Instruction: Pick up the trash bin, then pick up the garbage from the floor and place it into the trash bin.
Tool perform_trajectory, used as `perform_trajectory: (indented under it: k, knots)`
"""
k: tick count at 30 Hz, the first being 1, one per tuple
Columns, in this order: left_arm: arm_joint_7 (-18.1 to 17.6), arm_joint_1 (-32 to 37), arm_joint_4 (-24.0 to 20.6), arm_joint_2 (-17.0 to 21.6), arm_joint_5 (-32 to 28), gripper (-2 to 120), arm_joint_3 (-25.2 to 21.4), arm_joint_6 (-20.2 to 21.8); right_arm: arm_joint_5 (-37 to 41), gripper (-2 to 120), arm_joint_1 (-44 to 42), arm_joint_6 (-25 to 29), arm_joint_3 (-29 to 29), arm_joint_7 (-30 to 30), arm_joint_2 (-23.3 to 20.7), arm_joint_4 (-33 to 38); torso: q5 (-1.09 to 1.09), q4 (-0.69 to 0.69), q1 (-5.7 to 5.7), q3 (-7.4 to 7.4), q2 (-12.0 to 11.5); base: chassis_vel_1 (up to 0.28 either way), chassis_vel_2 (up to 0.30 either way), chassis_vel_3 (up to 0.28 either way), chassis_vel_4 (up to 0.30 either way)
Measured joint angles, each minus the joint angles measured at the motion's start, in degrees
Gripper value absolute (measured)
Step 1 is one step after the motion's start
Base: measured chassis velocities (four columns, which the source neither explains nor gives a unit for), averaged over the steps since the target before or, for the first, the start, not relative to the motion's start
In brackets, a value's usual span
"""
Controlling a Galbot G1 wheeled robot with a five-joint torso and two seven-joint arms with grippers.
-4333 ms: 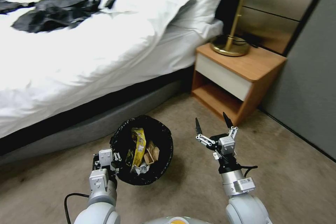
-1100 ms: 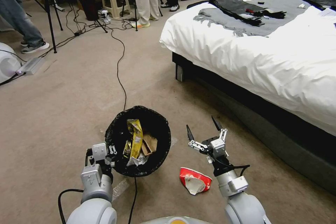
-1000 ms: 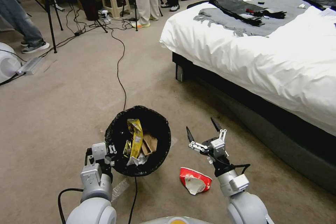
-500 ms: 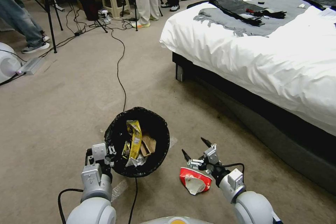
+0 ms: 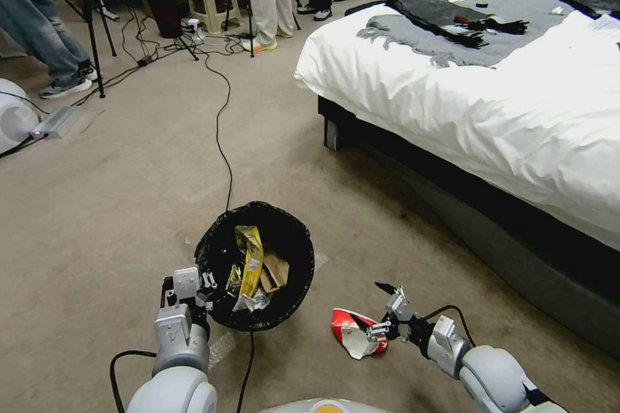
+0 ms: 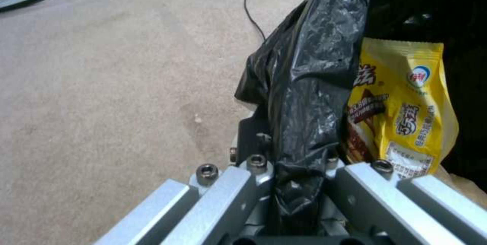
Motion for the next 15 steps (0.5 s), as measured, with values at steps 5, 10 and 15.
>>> perform_trajectory:
  k: [5, 10, 15]
  knots:
    - [0.00, 0.01, 0.11, 0.02, 0.09, 0, -0.02, -0.02, -0.61, 100, 1.86, 1.23, -0.09, -3.34, 0.65, -4.94, -0.01, 0.00, 0.00, 0.00, 0.00, 0.000, 0.000, 0.000, 0.000]
    - [0.00, -0.06, 0.27, 0.03, 0.27, 0, 0.05, -0.02, -0.98, 100, 2.89, 2.74, 0.06, -5.78, 1.22, -8.05, -0.01, 0.00, 0.00, 0.00, 0.00, 0.000, 0.000, 0.000, 0.000]
    - [0.03, -0.27, 0.69, 0.00, 0.69, 0, 0.59, -0.02, -1.33, 100, 3.18, 4.13, 0.36, -7.85, 1.92, -10.06, -0.02, 0.00, 0.00, 0.00, 0.00, 0.000, 0.000, 0.000, 0.000]
